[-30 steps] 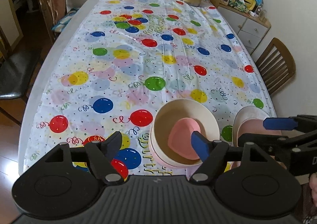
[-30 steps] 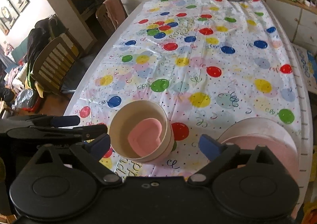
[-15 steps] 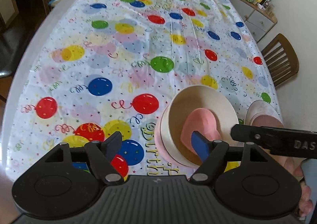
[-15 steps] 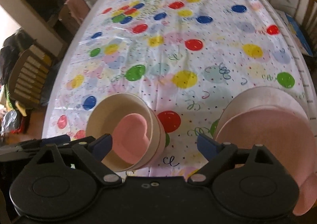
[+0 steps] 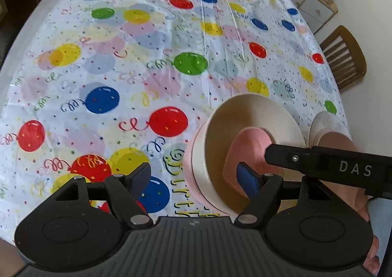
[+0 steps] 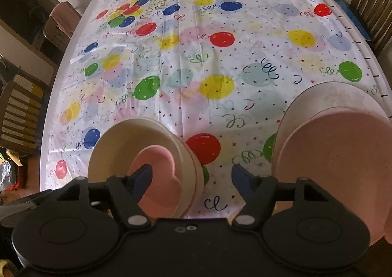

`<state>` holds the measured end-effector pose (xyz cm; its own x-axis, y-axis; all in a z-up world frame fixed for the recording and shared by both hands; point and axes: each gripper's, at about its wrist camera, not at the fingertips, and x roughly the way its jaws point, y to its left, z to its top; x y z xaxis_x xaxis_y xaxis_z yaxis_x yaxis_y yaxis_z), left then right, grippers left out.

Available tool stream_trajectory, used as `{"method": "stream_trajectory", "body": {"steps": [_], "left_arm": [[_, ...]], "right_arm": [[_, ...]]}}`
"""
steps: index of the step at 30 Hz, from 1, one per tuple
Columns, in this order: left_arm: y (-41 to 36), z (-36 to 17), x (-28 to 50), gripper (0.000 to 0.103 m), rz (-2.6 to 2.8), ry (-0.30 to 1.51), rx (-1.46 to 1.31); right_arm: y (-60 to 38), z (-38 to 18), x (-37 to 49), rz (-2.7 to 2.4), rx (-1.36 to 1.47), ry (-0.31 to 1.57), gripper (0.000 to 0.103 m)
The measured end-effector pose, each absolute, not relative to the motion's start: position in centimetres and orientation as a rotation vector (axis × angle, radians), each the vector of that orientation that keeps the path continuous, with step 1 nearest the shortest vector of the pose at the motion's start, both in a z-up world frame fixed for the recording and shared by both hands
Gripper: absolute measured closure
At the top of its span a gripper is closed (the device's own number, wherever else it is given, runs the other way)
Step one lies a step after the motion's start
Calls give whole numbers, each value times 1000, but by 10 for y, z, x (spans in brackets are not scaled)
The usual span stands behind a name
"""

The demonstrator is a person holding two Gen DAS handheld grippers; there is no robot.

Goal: Organize plates and bowls

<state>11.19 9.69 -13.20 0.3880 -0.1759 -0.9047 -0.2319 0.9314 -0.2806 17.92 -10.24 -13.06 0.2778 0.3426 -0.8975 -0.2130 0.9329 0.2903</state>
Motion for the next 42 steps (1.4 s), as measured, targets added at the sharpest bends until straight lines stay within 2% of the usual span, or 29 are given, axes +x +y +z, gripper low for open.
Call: {"method": "stream_trajectory", "body": {"steps": [15, 19, 21, 25, 29, 42], "left_arm": [[90, -148, 115, 28, 18, 1207, -402], [90, -149, 115, 33, 6, 1204, -405], [89, -148, 115, 39, -10, 1199, -411], [88, -146, 116, 52, -43, 1192, -419], [88, -147, 116, 52, -45, 1194, -417], [85, -134, 112, 55, -44, 1196, -385]], "right_arm": [[-90, -149, 181, 360, 90, 1276, 52], [-89, -150, 180, 371, 103, 1280, 58], [-89, -150, 180, 376, 109, 1278, 64], [-89, -149, 180, 380, 118, 1279, 68], [-92, -149, 180, 368, 125, 1276, 74], [-92, -138, 173, 376, 109, 1254, 77]]}}
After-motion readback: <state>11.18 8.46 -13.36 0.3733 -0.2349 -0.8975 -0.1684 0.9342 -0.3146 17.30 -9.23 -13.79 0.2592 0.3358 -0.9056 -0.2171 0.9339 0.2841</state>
